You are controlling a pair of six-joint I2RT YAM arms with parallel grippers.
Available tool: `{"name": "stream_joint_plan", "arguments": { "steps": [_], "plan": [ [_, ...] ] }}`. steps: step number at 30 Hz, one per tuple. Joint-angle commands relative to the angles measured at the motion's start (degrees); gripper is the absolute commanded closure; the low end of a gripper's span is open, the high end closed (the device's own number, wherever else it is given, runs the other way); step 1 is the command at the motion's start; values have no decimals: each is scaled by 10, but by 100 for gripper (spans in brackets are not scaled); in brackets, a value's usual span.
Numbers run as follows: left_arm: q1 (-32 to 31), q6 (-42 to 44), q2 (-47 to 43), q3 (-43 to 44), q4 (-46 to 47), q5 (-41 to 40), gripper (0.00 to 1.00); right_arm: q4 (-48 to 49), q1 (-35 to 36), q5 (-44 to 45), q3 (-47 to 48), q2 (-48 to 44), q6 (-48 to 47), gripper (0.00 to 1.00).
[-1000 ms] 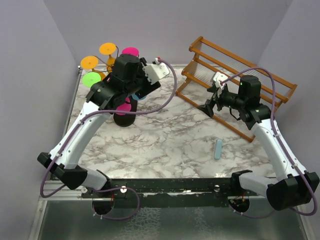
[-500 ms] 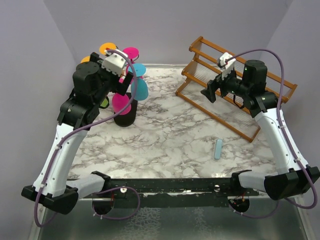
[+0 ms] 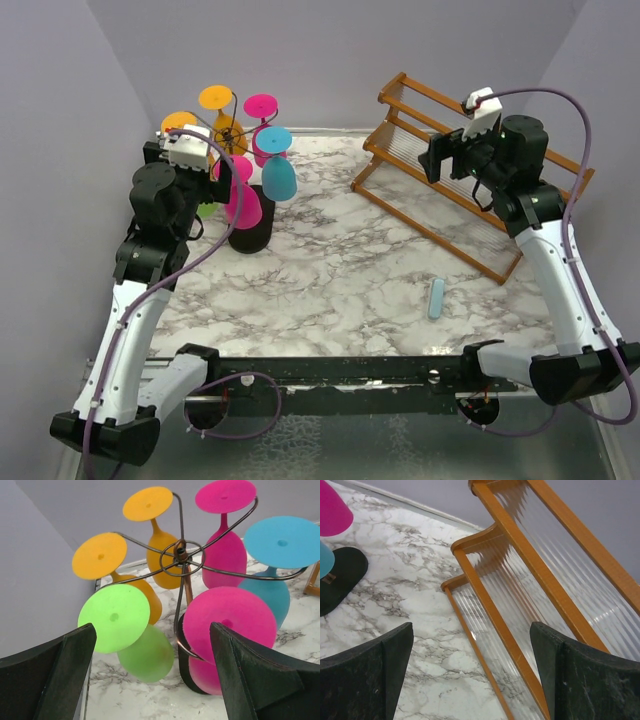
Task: Place the wine glass upside down on the wine glass rack
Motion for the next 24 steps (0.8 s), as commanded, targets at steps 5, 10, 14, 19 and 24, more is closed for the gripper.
{"name": "stream_joint_plan", "arguments": {
  "steps": [5, 10, 14, 19, 24],
  "plan": [
    [43, -47, -56, -7, 31, 91, 1, 42, -4, 54, -24, -85, -30, 0],
    [56, -34, -70, 9, -7, 74, 1, 33, -4, 48, -40, -132, -73, 0],
    [70, -27, -83, -5, -11, 49, 1, 43, -4, 53, -75, -181, -102, 0],
    [84, -25, -84, -26, -6, 42, 1, 53, -4, 66, -113, -235, -117, 0],
    [93, -32, -85, -34, -17, 40, 1, 42, -8, 63, -132, -257, -116, 0]
  ]
}}
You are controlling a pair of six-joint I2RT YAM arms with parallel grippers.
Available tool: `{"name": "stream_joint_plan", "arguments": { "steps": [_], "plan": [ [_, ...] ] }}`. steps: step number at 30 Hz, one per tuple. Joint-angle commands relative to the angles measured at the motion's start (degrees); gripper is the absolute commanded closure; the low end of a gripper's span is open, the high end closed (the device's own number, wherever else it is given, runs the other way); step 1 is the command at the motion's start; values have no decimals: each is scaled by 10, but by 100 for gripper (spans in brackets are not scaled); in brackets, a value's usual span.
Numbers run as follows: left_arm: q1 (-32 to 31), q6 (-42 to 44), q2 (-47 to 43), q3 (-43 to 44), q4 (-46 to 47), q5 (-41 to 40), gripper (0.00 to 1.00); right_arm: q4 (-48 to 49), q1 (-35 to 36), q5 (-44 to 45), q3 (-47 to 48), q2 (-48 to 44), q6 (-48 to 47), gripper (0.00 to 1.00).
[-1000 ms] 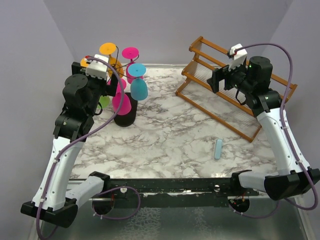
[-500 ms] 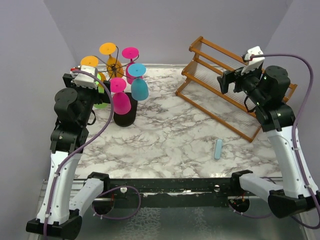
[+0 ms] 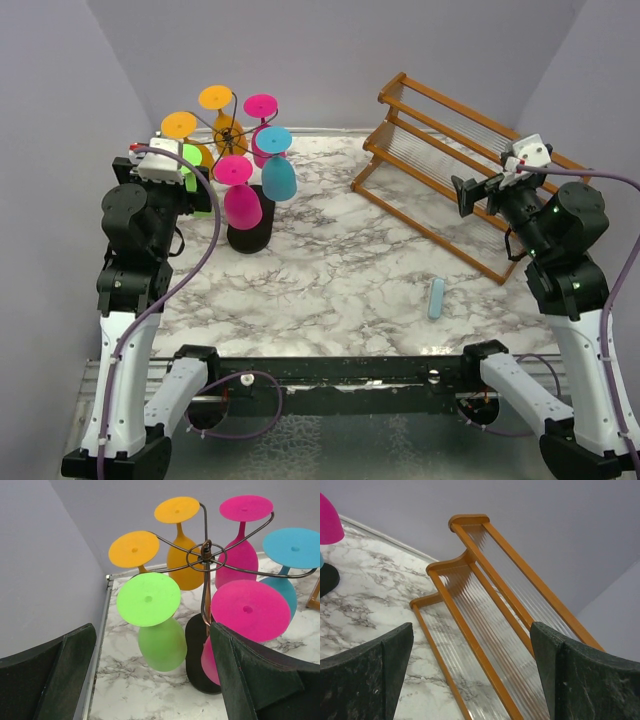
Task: Place the wine glass upside down on the wine glass rack
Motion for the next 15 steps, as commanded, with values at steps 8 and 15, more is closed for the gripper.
{"name": "stream_joint_plan", "arguments": {
  "steps": [8, 15],
  "plan": [
    [13, -7, -12, -1, -27, -54, 1, -6, -34, -13, -19, -35, -4, 0],
    [21, -5, -18, -14, -28, -47, 1, -18, -34, -35, -20, -39, -4, 0]
  ]
}}
